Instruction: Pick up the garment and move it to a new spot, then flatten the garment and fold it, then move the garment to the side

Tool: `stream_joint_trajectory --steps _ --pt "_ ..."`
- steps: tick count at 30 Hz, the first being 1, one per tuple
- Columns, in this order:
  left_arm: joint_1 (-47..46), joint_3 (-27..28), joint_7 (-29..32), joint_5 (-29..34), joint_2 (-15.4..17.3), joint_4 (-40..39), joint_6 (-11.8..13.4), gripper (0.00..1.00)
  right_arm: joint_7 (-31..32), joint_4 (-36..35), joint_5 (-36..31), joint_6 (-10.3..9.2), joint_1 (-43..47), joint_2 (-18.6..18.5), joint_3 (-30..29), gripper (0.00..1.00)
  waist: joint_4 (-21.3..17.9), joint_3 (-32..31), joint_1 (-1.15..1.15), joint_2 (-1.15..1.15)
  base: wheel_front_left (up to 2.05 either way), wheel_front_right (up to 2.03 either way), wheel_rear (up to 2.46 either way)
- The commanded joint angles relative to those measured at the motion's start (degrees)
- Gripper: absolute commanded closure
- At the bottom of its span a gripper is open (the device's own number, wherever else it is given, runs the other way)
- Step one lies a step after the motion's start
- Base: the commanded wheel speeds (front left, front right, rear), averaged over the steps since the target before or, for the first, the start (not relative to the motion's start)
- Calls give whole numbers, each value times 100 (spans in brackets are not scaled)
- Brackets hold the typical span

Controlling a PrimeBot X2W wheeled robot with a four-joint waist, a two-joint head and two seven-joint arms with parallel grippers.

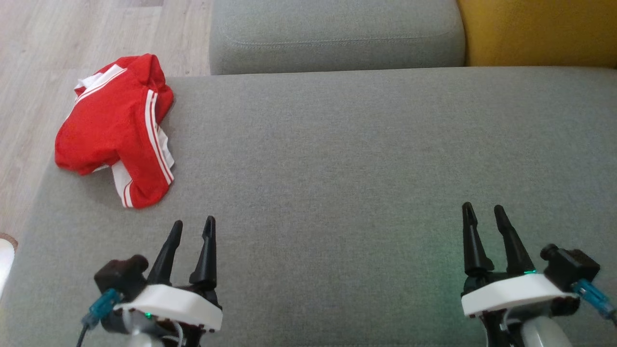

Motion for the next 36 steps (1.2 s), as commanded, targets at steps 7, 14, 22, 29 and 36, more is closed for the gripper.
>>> stream_joint_trajectory --steps 7,14,22,29,36 --pt "-146 77 -191 548 81 -225 62 0 -197 -294 -632 37 -113 -46 146 0 6 0 0 0 0 0 0" --pt "-139 43 -310 992 87 -252 100 0 -315 -273 -1130 39 -114 -49 126 0 16 -1 0 0 0 0 0" --pt "-129 -26 -447 1478 93 -300 161 0 -451 -260 -1598 42 -155 -52 66 0 30 3 0 0 0 0 0" --pt "-132 -92 -529 1681 97 -287 210 0 -533 -179 -1846 44 -192 -54 79 0 37 1 0 0 0 0 0" --pt "-135 -93 -529 1617 97 -257 233 0 -533 -115 -1761 44 -215 -54 51 0 39 2 0 0 0 0 0"
